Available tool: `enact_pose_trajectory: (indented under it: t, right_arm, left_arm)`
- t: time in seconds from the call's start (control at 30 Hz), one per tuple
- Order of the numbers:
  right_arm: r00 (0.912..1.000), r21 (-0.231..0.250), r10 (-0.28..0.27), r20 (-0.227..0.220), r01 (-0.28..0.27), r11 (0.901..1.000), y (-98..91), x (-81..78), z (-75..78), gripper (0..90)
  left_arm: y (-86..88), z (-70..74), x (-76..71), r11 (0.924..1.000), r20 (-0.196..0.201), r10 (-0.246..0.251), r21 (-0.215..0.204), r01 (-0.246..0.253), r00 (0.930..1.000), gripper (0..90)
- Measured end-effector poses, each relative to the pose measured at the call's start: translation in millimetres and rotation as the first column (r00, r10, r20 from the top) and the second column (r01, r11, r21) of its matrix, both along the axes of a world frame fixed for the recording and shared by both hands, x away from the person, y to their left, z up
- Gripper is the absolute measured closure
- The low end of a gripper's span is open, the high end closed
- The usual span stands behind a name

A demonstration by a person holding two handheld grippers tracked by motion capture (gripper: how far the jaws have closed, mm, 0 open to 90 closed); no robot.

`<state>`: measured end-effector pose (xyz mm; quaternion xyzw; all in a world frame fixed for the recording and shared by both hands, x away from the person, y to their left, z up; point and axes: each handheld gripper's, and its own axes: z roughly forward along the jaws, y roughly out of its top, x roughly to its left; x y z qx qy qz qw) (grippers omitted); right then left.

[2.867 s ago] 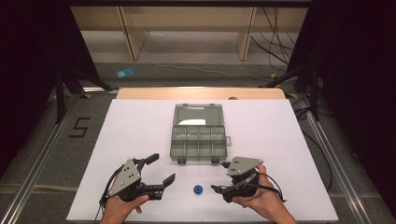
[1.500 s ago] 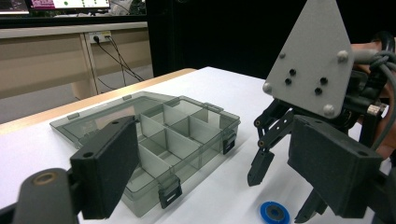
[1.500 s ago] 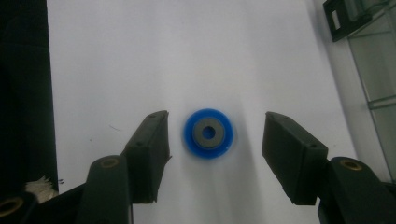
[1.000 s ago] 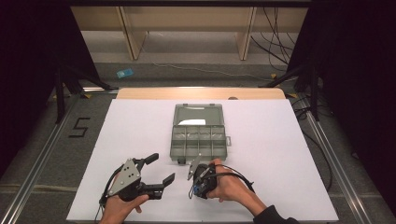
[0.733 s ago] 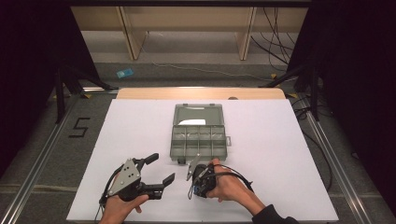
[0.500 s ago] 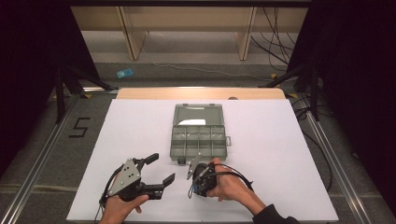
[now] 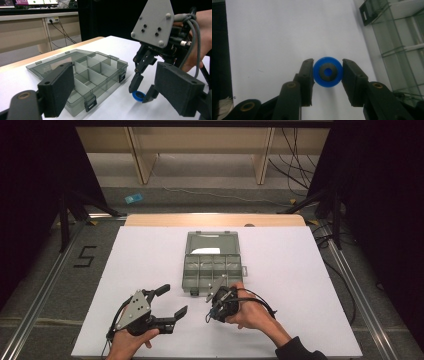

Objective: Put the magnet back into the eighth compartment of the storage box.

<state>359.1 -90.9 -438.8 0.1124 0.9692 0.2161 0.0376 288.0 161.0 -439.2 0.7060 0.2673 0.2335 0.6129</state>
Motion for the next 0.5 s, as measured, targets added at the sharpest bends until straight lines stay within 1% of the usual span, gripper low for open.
enact_pose_trajectory:
  t: [0.17,0.2,0.23,0.33,0.4,0.47,0.5]
  right_arm:
    - [0.9996,0.024,-0.015,0.023,0.014,0.9996,-4.5,3.0,5.9,63.0]
    - [0.9992,0.034,-0.021,0.032,0.02,0.9992,-5.4,3.4,6.8,63.0]
    - [0.998,0.051,-0.04,0.048,0.037,0.998,-7.5,4.8,9.8,62.9]
    - [0.9978,0.06,-0.043,0.051,0.04,0.9974,-9.2,5.9,11.8,63.0]
    - [0.9968,0.076,-0.051,0.061,0.047,0.996,-11.6,7.3,14.3,63.0]
    - [0.9948,0.089,-0.058,0.083,0.05,0.9948,-13.5,8.8,16.1,63.0]
    - [0.9945,0.099,-0.064,0.083,0.055,0.9935,-14.5,9.5,17.2,63.0]
  left_arm:
    - [-0.1,0.0,0.0,1.0,0.0,0.0,0.0,0.0,1.0,16.2]
    - [-0.1,0.0,0.0,1.0,0.001,0.0,0.0,0.0,1.0,16.2]
    - [-0.1,0.1,0.0,1.0,0.001,0.0,-0.001,0.0,1.0,16.2]
    - [0.0,0.1,0.0,1.0,0.001,0.0,-0.001,0.0,1.0,16.2]
    - [-0.1,0.1,0.0,1.0,0.0,0.0,-0.001,0.0,1.0,16.2]
    - [-0.1,0.1,0.0,1.0,0.0,0.0,0.0,0.0,1.0,16.2]
    - [-0.2,0.0,0.0,1.0,0.0,0.0,0.0,0.0,1.0,16.2]
